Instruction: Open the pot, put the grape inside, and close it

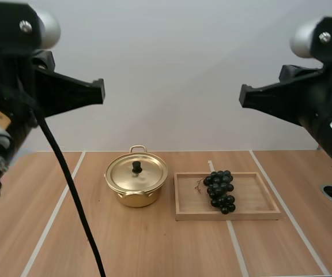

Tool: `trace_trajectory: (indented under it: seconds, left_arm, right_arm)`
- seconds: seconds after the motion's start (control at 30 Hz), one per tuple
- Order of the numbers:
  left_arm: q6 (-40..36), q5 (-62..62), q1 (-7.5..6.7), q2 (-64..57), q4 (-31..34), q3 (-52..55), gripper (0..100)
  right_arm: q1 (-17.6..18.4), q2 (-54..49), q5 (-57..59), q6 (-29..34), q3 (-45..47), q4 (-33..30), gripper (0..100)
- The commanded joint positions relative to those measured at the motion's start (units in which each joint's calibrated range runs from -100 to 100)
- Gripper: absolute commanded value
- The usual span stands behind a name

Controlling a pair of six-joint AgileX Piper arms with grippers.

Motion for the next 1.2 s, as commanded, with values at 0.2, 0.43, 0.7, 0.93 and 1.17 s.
trace_trajectory:
  seconds: [0.2,0.43,0.7,0.93,1.17]
  left_arm:
    - [4.7,26.2,0.08,17.4,-2.0,-19.5,0]
    - [17.5,43.7,0.08,28.0,-7.2,-27.3,0]
    - [30.6,44.3,0.08,32.7,-7.7,-27.6,0]
    - [30.6,42.5,0.08,32.5,-7.7,-27.6,0]
    - [30.6,38.3,0.08,32.6,-8.4,-27.6,0]
  right_arm:
    - [0.1,20.4,29.2,-0.4,-21.9,-0.7,0]
    - [0.1,32.1,43.3,-4.3,-31.9,-0.7,0]
    - [0.1,38.4,56.1,-21.9,-33.4,-0.7,0]
    - [0.1,38.9,55.9,-23.5,-33.4,-0.7,0]
    - [0.1,38.9,55.7,-23.5,-33.4,-0.7,0]
